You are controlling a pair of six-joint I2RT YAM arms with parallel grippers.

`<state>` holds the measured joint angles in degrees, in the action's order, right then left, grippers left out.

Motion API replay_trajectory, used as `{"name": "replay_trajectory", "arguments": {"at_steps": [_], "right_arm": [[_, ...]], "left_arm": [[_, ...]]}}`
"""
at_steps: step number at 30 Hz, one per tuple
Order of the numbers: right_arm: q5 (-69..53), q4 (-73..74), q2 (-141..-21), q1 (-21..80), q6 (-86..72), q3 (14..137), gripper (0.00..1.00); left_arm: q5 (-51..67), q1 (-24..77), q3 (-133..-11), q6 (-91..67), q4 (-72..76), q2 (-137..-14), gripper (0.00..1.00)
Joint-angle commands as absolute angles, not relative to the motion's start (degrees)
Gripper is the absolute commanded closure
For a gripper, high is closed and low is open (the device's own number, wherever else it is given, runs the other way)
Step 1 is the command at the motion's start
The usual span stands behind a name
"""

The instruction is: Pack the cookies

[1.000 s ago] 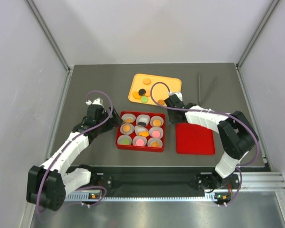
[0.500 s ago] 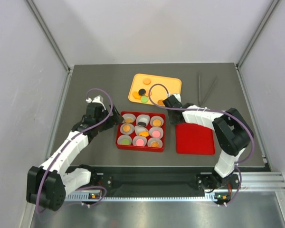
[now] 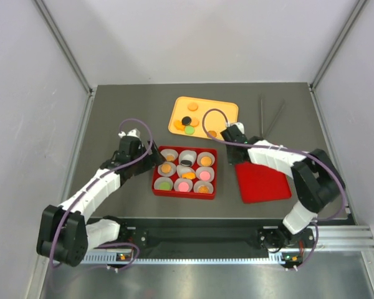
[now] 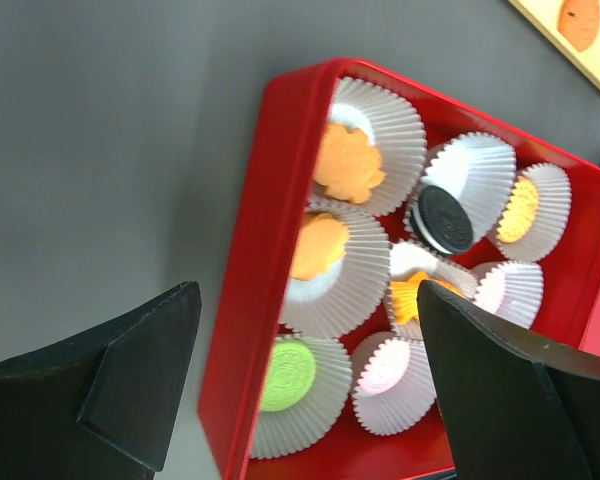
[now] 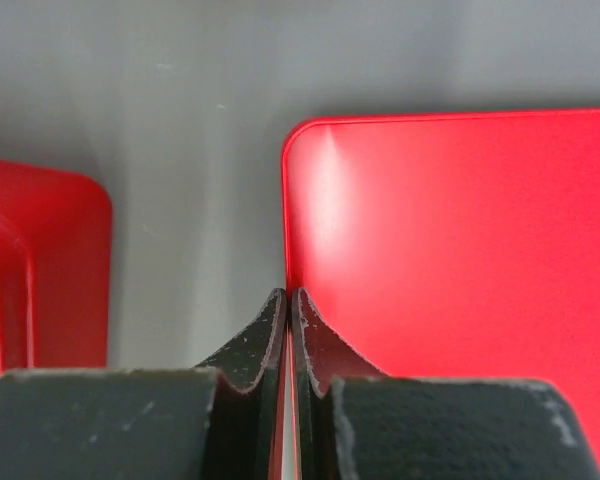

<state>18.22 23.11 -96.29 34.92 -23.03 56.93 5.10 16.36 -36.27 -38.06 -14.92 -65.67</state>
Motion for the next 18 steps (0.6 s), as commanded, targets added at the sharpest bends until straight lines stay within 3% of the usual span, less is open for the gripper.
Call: {"name": "replay_trajectory", "arguments": {"at_steps": [1, 9, 18], "right_arm": [[18.5, 24.4, -85.8, 33.1, -22.4, 57.9, 1.00], [16.6, 29.8, -72.6, 32.0, -22.8, 62.7, 1.00], [15.2, 28.7, -65.5, 32.2, -23.9, 67.4, 1.00]], "left_arm": [[5.3, 17.8, -36.2, -40.0, -10.3, -65.7, 0.06], [4.5, 22.1, -35.3, -42.9, -7.8, -67.2, 0.07], [3.5, 27.6, -36.4, -46.0, -5.5, -69.3, 0.07]]}}
